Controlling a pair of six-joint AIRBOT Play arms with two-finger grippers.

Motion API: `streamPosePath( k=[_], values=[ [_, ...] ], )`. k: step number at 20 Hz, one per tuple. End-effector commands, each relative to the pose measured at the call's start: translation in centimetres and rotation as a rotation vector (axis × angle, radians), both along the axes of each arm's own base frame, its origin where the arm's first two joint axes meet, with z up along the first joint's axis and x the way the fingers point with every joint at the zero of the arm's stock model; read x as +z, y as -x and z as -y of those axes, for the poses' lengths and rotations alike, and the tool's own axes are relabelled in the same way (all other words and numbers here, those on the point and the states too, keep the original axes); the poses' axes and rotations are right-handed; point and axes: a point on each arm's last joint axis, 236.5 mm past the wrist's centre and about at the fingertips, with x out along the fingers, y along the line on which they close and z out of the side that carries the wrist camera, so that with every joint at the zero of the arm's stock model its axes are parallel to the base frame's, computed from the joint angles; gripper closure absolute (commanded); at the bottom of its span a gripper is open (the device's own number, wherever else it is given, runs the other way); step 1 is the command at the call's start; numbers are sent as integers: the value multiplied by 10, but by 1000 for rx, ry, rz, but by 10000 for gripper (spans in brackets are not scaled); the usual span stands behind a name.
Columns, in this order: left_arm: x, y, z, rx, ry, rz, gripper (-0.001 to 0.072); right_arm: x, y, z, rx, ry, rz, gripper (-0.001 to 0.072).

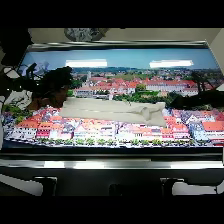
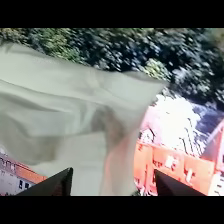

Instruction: Fold the shirts.

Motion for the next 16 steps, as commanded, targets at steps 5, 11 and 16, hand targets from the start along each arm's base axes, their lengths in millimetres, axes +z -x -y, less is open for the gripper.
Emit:
streamPosePath(
  k=[5, 11, 16],
  values=[
    [70, 11, 31, -67, -23, 142, 178, -66, 31, -27, -83, -257, -226, 4],
    [82, 23, 92, -194, -16, 170, 178, -94, 2, -61, -210, -245, -261, 7],
    [80, 40, 150, -321, -6, 167, 179, -82, -17, -98, -206, -302, -217, 656]
  ],
)
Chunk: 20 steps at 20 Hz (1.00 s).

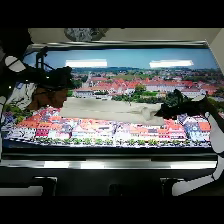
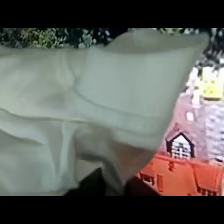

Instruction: Fold the shirts.

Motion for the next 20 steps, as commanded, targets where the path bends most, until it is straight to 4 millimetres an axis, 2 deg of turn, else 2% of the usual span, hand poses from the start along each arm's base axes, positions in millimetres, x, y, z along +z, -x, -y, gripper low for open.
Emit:
streamPosePath(
  k=[1, 2, 3, 4, 6, 8, 10, 13, 15, 18, 20],
  values=[
    [-3, 13, 42, -92, -2, -4, 190, 28, -23, -29, -6, -91, 107, 670],
    [-9, 18, 56, -123, -3, -17, 323, 45, -29, -32, 25, -96, 177, 670],
    [-17, 23, 71, -156, -5, -34, 518, 65, -30, -33, 49, -90, 223, 670],
    [-28, 28, 90, -193, -8, -47, 631, 86, -29, -34, 73, -81, 266, 671],
    [-54, 35, 132, -258, -10, -62, 658, 131, -18, -41, 120, -78, 337, 671],
    [-87, 47, 179, -315, -13, -81, 676, 172, 8, -52, 195, -88, 380, 670],
    [-113, 59, 220, -315, 23, -119, 677, 200, 34, -56, 265, -53, 410, 670],
    [-133, 68, 265, -276, 118, -158, 676, 228, 65, -53, 318, 35, 447, 670],
    [-138, 74, 293, -234, 225, -212, 676, 249, 77, -57, 320, 55, 494, 670],
    [-146, 100, 337, -220, 346, -300, 677, 272, 94, -62, 333, 77, 545, 670],
    [-156, 127, 363, -247, 365, -344, 677, 279, 102, -64, 337, 83, 558, 670]
  ],
)
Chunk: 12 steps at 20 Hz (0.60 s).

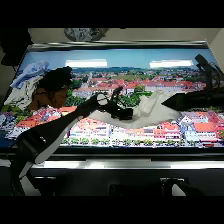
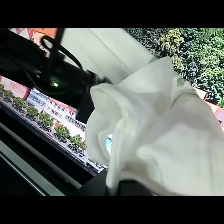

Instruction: Fold the shirts.

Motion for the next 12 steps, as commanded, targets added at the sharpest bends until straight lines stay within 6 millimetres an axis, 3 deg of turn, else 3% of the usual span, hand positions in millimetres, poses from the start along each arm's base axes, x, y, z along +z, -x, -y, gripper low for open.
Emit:
streamPosePath(
  k=[1, 3, 5, 6, 7, 9, 12],
  values=[
    [-12, 37, 49, 3, 80, -93, 677, 17, 18, -4, 8, 16, 32, 670],
    [-10, 36, 55, -12, 91, -33, 678, 17, 14, -3, -1, 17, 40, 670],
    [8, 7, 42, 38, 94, 42, 680, 18, 5, -2, -22, 11, 57, 670],
    [20, -12, 24, 58, 69, 95, 680, 17, 0, -3, -28, -6, 58, 670],
    [32, -28, 1, 70, 26, 147, 680, 18, -5, -6, -31, -36, 59, 670],
    [65, -69, -69, 106, -122, 302, 680, 22, -20, -17, -23, -96, 87, 671],
    [137, -119, -191, 235, -318, 511, 679, 11, -43, -67, 39, -130, 113, 671]
  ],
)
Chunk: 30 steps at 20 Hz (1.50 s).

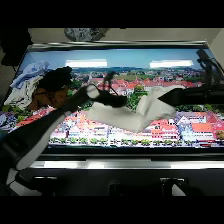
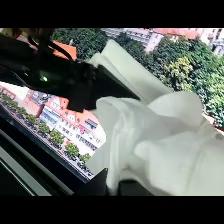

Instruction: Fold the shirts.

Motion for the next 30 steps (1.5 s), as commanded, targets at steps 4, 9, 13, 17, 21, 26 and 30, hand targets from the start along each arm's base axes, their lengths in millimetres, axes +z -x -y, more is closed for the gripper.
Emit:
streamPosePath(
  k=[4, 9, 13, 17, 21, 26, 30],
  values=[
    [158, -50, -225, 360, -193, 339, 679, -34, -48, -144, 120, -191, 24, 671],
    [249, -14, -267, 455, -135, 506, 678, -113, -67, -251, 184, -285, -129, 669],
    [262, -2, -256, 430, -118, 533, 678, -153, -67, -283, 180, -351, -247, 117],
    [254, -1, -262, 418, -174, 526, 678, -167, -74, -203, 215, -156, -244, 115],
    [250, -2, -274, 419, -245, 537, 678, -188, -73, -31, 103, 211, -339, 105],
    [243, -5, -274, 416, -255, 521, 677, -247, -8, 26, 1, 173, -637, 59],
    [240, -6, -272, 412, -254, 511, 677, -257, -32, -46, -138, -189, -561, 56]
  ],
)
